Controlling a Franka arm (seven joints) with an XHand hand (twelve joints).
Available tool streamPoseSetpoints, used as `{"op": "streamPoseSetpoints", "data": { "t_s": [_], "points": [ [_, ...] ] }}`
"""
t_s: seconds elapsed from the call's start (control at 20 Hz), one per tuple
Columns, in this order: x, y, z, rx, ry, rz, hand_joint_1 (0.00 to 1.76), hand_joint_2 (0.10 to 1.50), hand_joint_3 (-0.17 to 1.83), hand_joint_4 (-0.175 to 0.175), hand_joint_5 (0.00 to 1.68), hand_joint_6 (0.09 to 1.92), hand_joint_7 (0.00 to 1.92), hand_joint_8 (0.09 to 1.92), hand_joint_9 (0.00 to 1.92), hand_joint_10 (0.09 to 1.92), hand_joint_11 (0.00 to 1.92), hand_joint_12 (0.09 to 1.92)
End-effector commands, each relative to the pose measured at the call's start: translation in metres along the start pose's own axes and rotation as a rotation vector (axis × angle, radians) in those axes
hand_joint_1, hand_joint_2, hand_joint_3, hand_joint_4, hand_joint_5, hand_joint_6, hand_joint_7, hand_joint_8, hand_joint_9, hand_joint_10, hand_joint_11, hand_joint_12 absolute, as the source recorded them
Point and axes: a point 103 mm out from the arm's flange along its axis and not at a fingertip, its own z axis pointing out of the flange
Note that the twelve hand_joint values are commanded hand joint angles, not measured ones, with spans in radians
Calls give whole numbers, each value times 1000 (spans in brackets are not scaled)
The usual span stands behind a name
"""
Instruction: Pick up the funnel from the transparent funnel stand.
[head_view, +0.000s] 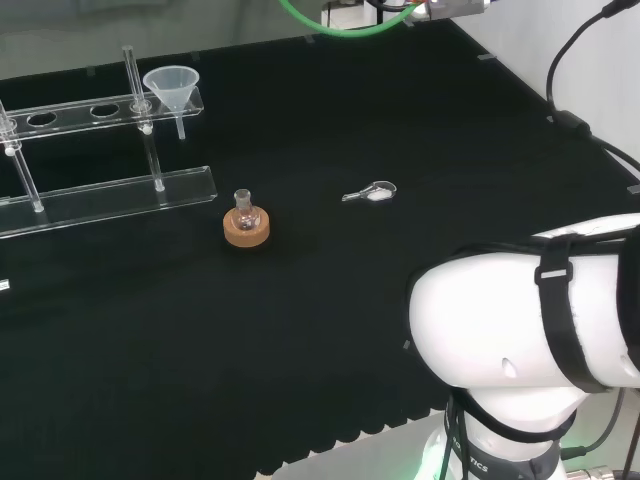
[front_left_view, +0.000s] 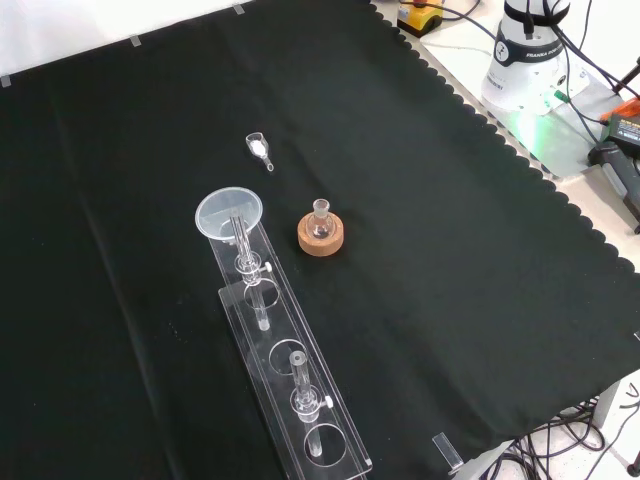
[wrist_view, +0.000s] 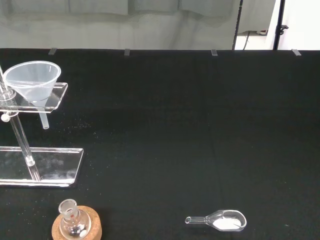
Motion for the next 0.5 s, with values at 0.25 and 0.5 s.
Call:
{"op": "streamPoseSetpoints", "data": {
  "t_s": [0.25, 0.5],
  "points": [
    [5, -1, -3, -22, -1, -6, 170, 883, 343, -41, 92, 87, 0, 566, 22, 942, 3, 1542],
    [17, 2, 0, -66, 25, -26, 174, 888, 325, -41, 91, 87, 0, 568, 19, 949, 0, 1550]
  ]
}}
